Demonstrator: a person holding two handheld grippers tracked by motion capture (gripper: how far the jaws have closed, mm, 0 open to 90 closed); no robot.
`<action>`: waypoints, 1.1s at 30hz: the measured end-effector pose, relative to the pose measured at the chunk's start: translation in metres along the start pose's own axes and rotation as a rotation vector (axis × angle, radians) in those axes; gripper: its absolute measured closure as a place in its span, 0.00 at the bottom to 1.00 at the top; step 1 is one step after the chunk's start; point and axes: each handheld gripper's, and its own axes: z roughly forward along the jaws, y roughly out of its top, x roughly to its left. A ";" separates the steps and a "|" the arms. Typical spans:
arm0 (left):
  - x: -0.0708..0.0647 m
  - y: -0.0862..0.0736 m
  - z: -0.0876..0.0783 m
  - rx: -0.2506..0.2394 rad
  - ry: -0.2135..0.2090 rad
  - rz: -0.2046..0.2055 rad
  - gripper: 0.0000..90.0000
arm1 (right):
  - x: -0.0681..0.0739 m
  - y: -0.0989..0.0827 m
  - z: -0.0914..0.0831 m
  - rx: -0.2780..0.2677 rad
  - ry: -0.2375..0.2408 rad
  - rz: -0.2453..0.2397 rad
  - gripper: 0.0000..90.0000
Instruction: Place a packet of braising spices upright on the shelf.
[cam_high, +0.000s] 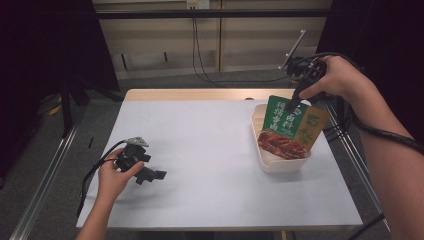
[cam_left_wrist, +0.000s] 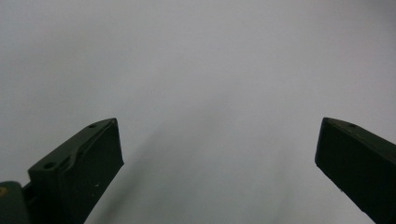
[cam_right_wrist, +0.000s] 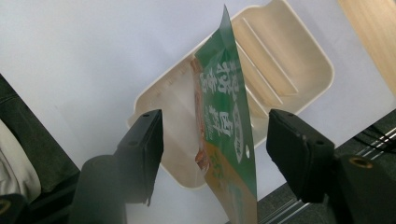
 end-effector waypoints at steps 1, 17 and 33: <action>0.000 0.000 0.000 -0.003 -0.001 0.000 0.01 | 0.001 0.001 -0.002 -0.001 0.000 -0.004 0.40; 0.000 0.000 -0.001 -0.001 -0.010 0.005 0.01 | 0.018 0.020 -0.007 0.000 0.008 -0.054 0.29; -0.001 0.000 0.000 0.002 -0.007 0.002 0.01 | 0.043 0.045 0.012 -0.008 0.042 -0.139 0.23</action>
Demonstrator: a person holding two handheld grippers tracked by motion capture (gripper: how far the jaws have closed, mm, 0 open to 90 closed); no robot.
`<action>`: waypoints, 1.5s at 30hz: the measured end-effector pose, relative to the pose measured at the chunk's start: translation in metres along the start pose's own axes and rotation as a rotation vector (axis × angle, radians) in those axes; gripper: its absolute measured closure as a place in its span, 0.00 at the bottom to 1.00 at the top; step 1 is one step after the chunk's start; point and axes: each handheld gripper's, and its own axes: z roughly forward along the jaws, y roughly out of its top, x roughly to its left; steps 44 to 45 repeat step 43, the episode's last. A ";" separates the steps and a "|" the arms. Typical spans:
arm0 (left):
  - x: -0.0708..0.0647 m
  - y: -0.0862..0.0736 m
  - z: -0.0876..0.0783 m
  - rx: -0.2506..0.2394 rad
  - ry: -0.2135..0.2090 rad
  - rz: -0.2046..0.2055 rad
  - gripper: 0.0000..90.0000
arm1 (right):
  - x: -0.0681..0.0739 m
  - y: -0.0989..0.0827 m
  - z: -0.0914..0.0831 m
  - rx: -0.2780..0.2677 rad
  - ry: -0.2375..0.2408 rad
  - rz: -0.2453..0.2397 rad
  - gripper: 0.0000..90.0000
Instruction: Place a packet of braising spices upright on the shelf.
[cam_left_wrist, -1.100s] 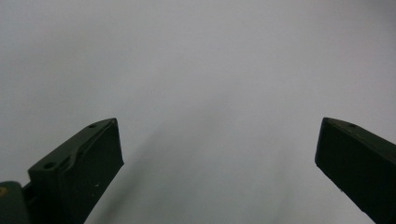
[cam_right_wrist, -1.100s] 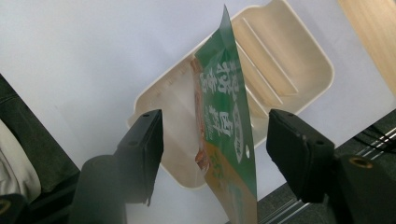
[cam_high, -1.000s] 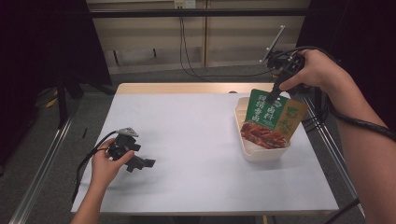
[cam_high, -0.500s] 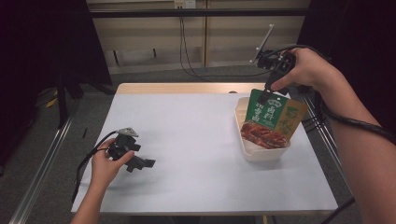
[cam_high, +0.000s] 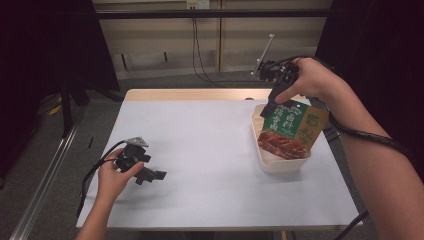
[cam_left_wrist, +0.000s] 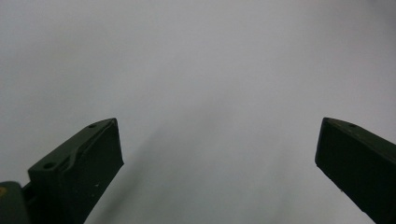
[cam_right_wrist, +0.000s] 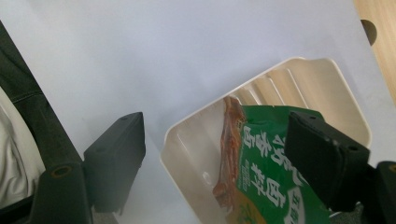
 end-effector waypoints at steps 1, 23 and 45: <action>0.000 0.000 0.000 0.001 -0.001 0.000 0.01 | 0.001 0.001 0.002 0.000 0.005 -0.003 0.23; -0.001 0.000 -0.001 0.000 -0.001 0.003 0.01 | 0.036 0.028 0.056 0.018 0.070 -0.119 0.22; -0.001 0.000 0.000 -0.003 0.000 0.004 0.01 | 0.060 0.035 0.109 0.038 0.107 -0.167 0.17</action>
